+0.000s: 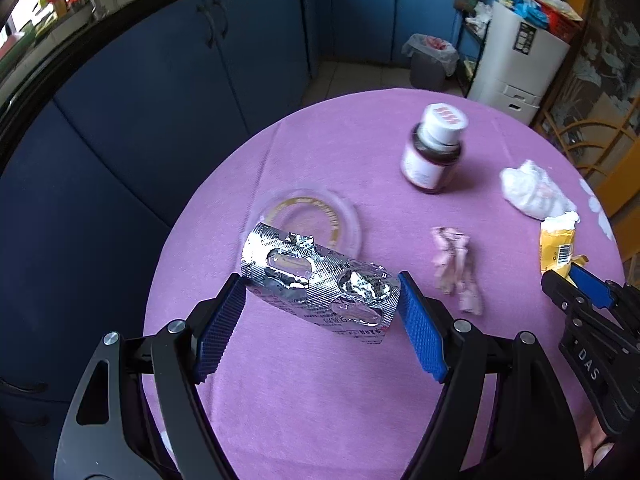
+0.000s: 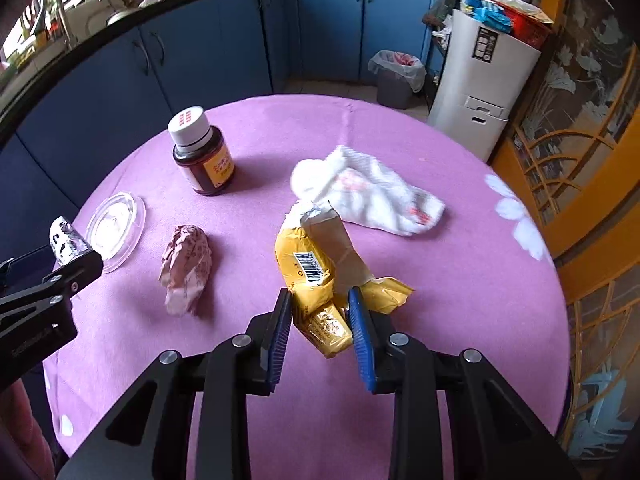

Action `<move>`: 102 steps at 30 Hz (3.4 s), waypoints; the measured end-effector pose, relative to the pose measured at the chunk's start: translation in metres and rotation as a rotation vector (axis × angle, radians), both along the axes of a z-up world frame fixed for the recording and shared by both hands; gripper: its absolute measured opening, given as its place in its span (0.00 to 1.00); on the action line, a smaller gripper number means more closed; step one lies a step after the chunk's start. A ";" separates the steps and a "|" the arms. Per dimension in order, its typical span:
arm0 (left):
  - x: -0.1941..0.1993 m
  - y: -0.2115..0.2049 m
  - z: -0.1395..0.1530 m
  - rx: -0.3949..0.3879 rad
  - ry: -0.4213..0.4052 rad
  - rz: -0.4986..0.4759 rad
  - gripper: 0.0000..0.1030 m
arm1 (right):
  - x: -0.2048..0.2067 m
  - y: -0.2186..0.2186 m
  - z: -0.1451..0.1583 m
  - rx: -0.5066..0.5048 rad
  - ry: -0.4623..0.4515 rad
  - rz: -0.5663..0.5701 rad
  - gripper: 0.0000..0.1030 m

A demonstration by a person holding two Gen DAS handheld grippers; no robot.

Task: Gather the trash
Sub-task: 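Carry the foil pack and yellow wrapper over the black bin, then open the right tool over the bin while the left tool releases the foil pack, then move both open tools back over the table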

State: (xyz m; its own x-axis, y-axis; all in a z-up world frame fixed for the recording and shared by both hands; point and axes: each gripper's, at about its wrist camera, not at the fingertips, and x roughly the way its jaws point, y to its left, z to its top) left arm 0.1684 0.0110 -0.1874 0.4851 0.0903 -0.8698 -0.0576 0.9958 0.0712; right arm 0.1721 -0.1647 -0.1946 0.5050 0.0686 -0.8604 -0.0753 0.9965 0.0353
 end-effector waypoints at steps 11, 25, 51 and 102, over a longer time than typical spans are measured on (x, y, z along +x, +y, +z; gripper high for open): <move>-0.023 -0.085 0.024 0.017 -0.059 -0.158 0.73 | -0.042 -0.071 0.022 0.034 -0.045 -0.128 0.28; -0.051 -0.214 0.040 0.060 -0.107 -0.378 0.74 | -0.106 -0.184 0.030 0.073 -0.094 -0.342 0.28; -0.075 -0.381 0.037 0.102 -0.129 -0.630 0.74 | -0.155 -0.308 -0.003 0.146 -0.093 -0.592 0.72; 0.012 -0.011 -0.002 -0.034 0.010 0.015 0.97 | 0.016 -0.047 0.005 0.029 -0.071 -0.089 0.72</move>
State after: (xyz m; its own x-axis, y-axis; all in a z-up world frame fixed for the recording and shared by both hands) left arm 0.1801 0.0003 -0.1892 0.4752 0.0678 -0.8773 -0.0718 0.9967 0.0381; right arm 0.1877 -0.2120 -0.1897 0.5695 0.0449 -0.8207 0.0102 0.9980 0.0617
